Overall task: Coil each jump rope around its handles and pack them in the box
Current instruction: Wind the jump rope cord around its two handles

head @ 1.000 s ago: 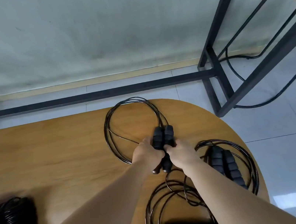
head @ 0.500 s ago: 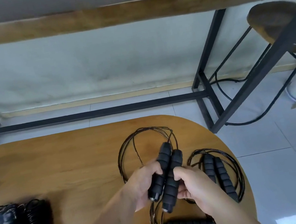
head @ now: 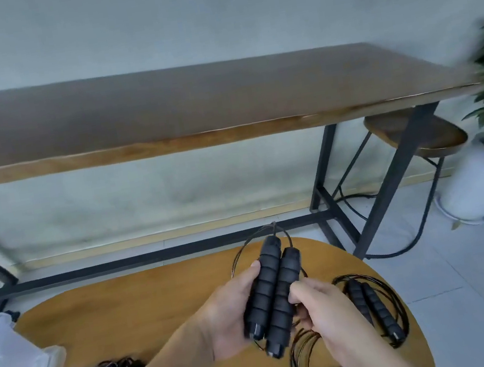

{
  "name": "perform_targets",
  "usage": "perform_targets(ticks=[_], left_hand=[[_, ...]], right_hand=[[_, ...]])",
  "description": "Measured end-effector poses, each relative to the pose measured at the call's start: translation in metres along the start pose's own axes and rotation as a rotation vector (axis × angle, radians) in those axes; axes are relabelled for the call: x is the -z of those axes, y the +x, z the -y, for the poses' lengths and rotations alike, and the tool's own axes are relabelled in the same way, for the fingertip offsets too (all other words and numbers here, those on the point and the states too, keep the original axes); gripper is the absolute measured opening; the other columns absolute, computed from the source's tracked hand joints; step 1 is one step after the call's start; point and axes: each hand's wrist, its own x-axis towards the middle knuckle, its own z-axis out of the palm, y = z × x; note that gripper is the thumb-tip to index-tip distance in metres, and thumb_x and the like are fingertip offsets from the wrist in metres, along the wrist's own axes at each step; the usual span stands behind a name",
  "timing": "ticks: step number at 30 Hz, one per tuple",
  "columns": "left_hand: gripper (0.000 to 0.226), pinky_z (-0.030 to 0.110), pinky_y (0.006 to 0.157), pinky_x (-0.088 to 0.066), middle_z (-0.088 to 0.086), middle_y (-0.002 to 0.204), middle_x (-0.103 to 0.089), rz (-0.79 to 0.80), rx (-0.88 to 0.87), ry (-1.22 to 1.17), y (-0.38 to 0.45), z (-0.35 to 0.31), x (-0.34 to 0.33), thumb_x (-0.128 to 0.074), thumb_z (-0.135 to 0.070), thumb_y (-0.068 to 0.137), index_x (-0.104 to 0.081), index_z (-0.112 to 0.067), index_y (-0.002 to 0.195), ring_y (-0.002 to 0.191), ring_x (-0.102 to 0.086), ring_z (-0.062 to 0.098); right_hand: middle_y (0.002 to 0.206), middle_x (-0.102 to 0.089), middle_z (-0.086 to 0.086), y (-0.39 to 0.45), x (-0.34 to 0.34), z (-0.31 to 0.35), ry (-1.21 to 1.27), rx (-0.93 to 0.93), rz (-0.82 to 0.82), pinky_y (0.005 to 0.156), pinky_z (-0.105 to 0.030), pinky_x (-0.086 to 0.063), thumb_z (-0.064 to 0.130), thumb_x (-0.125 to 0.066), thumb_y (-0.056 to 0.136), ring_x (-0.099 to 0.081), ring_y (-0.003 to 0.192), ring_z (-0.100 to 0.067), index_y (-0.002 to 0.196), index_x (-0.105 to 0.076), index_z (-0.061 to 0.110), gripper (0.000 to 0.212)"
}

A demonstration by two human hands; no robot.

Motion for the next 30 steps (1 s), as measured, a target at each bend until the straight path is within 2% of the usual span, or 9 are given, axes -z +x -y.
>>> perform_targets(ticks=[2,5,9,11,16,18,23,28,30], left_hand=[[0.061,0.055,0.111,-0.038,0.019,0.136,-0.059,0.092,0.018,0.028,-0.017,-0.008,0.009,-0.036,-0.059,0.100,-0.061,-0.014,0.134,0.129,-0.053,0.039],[0.061,0.051,0.114,-0.035,0.015,0.136,-0.060,0.139,0.022,0.081,-0.042,-0.013,0.019,-0.032,-0.060,0.101,-0.059,-0.017,0.136,0.128,-0.055,0.035],[0.059,0.049,0.108,-0.043,0.018,0.126,-0.066,0.069,-0.074,0.101,-0.071,-0.008,0.028,-0.037,-0.055,0.100,-0.055,-0.011,0.135,0.117,-0.064,0.034],[0.056,0.050,0.106,-0.046,0.017,0.124,-0.067,0.049,-0.120,0.115,-0.082,-0.006,0.033,-0.038,-0.052,0.101,-0.054,-0.010,0.135,0.116,-0.064,0.032],[0.052,0.044,0.096,-0.051,0.015,0.122,-0.069,0.023,-0.159,0.136,-0.103,-0.006,0.044,-0.037,-0.048,0.103,-0.055,-0.010,0.133,0.114,-0.066,0.029],[0.048,0.045,0.097,-0.051,0.014,0.120,-0.070,-0.004,-0.189,0.158,-0.109,-0.003,0.046,-0.036,-0.045,0.104,-0.055,-0.010,0.132,0.113,-0.066,0.029],[0.049,0.055,0.108,-0.043,0.018,0.120,-0.069,-0.027,-0.178,0.179,-0.114,-0.004,0.050,-0.037,-0.047,0.104,-0.057,-0.012,0.131,0.116,-0.064,0.034],[0.056,0.054,0.104,-0.046,0.021,0.121,-0.068,-0.004,-0.114,0.196,-0.116,-0.011,0.047,-0.037,-0.053,0.101,-0.058,-0.012,0.131,0.114,-0.065,0.038],[0.062,0.057,0.099,-0.049,0.022,0.116,-0.069,-0.023,-0.123,0.178,-0.115,-0.012,0.042,-0.036,-0.057,0.100,-0.061,-0.008,0.127,0.106,-0.067,0.040]], right_hand=[[0.049,-0.050,0.008,-0.014,-0.016,0.009,-0.013,0.038,0.000,0.043,-0.016,-0.038,0.001,-0.047,0.091,-0.045,0.042,-0.006,0.071,-0.048,0.010,0.022],[0.047,-0.049,0.010,-0.032,-0.041,0.016,-0.013,0.063,-0.028,0.044,-0.016,-0.038,0.002,-0.047,0.090,-0.045,0.044,-0.008,0.072,-0.049,0.010,0.020],[0.058,-0.051,0.004,-0.043,-0.067,0.019,0.057,0.014,-0.088,0.063,-0.030,-0.037,0.004,-0.051,0.082,-0.043,0.060,-0.017,0.074,-0.052,0.012,0.011],[0.063,-0.050,0.002,-0.047,-0.077,0.019,0.063,0.006,-0.104,0.067,-0.035,-0.035,0.004,-0.052,0.080,-0.042,0.063,-0.018,0.074,-0.052,0.012,0.010],[0.060,-0.047,0.000,-0.053,-0.097,0.021,0.111,-0.016,-0.106,0.055,-0.029,-0.031,0.000,-0.049,0.078,-0.039,0.055,-0.015,0.072,-0.048,0.012,0.014],[0.062,-0.045,0.000,-0.054,-0.102,0.022,0.120,-0.018,-0.118,0.053,-0.029,-0.030,0.000,-0.048,0.077,-0.037,0.057,-0.016,0.072,-0.046,0.013,0.015],[0.065,-0.041,-0.001,-0.058,-0.108,0.027,-0.053,0.014,-0.121,0.057,-0.030,-0.029,0.006,-0.051,0.075,-0.035,0.063,-0.017,0.071,-0.042,0.016,0.014],[0.062,-0.041,0.001,-0.059,-0.105,0.035,-0.151,0.015,-0.080,0.064,-0.029,-0.034,0.006,-0.050,0.079,-0.037,0.064,-0.017,0.077,-0.041,0.014,0.012],[0.062,-0.042,0.002,-0.059,-0.103,0.039,-0.207,0.041,-0.073,0.063,-0.029,-0.032,0.006,-0.049,0.081,-0.037,0.062,-0.016,0.075,-0.040,0.014,0.013]])
